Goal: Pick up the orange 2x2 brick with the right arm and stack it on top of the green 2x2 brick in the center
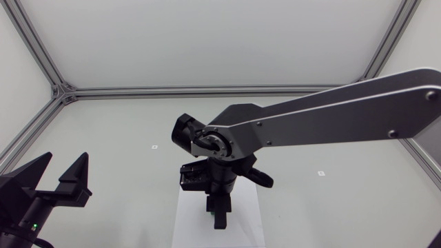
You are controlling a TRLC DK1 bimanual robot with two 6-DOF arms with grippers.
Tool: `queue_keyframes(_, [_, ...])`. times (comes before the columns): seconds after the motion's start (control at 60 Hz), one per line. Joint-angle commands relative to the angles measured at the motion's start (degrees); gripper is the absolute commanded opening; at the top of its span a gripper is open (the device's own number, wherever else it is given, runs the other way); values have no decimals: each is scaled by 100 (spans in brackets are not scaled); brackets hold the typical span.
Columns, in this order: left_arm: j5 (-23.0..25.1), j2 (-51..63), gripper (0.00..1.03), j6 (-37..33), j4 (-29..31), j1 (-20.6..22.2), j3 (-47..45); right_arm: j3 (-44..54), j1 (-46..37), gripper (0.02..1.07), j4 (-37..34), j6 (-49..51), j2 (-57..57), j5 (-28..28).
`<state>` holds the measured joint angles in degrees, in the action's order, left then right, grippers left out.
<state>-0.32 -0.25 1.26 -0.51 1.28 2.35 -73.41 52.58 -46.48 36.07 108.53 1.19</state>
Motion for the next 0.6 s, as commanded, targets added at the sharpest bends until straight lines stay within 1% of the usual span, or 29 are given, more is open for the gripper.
queue_keyframes(0.0, [23,-45,99,-73,87,-14,-235,-60,77,12,-19,110,160,-31])
queue_keyframes(0.583, [23,-45,99,-73,87,-14,-235,-25,112,12,-10,101,186,-58])
